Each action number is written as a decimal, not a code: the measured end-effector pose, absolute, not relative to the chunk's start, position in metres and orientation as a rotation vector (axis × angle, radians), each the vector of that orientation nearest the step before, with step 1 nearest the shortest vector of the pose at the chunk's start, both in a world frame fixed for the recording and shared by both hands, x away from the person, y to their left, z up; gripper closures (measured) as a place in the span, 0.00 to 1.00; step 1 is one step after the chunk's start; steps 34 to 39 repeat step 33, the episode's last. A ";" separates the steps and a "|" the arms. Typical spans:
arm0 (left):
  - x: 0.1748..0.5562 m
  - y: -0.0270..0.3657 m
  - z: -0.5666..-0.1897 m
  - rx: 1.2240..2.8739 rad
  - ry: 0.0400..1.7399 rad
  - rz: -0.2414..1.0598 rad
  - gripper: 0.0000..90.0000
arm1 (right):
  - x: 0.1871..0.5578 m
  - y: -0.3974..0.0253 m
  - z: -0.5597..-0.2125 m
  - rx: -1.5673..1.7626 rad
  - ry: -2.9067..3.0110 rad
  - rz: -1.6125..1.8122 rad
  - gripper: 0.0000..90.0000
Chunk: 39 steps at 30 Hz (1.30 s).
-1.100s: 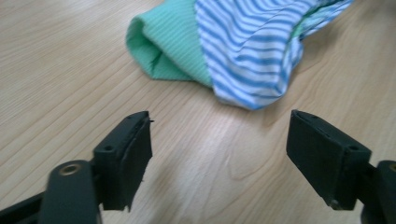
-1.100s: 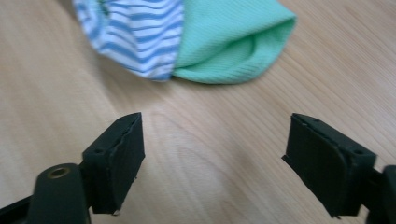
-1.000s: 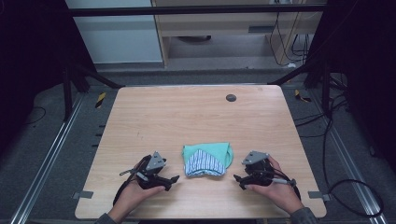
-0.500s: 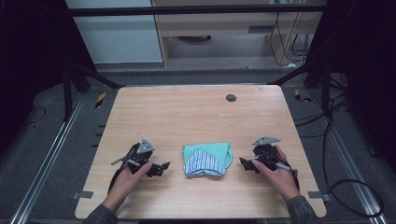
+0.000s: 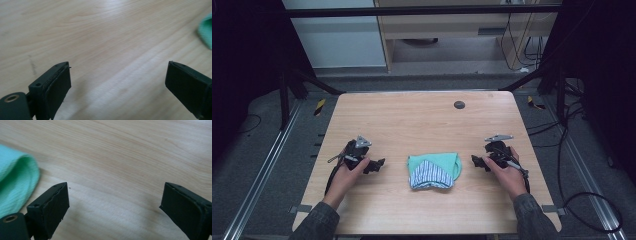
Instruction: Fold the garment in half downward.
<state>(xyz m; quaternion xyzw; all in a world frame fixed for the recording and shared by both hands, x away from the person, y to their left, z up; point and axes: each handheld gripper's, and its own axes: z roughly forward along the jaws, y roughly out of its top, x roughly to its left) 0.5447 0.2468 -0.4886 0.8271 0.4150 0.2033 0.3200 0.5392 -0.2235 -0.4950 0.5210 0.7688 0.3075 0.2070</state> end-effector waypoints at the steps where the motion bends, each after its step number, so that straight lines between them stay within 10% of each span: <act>1: 0.547 0.248 -0.489 2.157 1.100 0.523 0.07 | 0.541 -0.224 -0.495 1.462 2.136 0.866 0.09; 39: 0.571 0.259 -0.508 2.074 1.240 0.547 0.00 | 0.568 -0.233 -0.511 1.724 1.783 0.773 0.01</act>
